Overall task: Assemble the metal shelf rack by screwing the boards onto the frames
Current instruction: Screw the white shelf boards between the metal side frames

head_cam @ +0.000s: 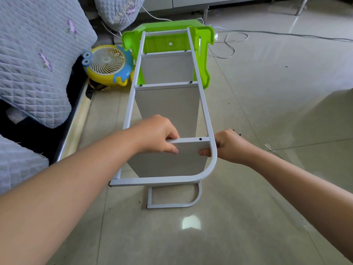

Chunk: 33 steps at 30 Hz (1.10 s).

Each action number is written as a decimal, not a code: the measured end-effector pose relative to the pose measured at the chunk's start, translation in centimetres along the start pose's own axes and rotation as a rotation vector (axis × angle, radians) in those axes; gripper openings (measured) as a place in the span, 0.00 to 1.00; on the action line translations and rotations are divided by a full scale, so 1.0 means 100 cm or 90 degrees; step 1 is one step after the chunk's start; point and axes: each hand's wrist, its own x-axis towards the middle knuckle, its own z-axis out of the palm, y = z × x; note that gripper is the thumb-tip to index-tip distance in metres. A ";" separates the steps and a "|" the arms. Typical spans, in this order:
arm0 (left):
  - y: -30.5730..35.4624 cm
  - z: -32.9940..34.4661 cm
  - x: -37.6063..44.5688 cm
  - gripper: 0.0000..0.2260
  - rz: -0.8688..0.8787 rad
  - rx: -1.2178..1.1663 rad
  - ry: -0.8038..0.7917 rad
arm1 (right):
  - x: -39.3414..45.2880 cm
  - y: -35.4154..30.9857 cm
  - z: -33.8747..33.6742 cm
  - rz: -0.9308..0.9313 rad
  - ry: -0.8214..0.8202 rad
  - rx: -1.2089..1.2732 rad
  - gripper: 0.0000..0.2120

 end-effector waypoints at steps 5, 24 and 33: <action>-0.003 0.002 -0.001 0.12 -0.006 -0.018 0.004 | -0.004 0.001 0.004 -0.012 -0.001 -0.010 0.05; 0.001 0.000 0.002 0.14 0.032 0.068 0.012 | 0.002 0.004 0.000 -0.030 0.026 -0.005 0.08; 0.002 -0.001 0.004 0.17 0.024 0.074 0.008 | -0.001 0.005 0.001 -0.023 0.028 0.016 0.07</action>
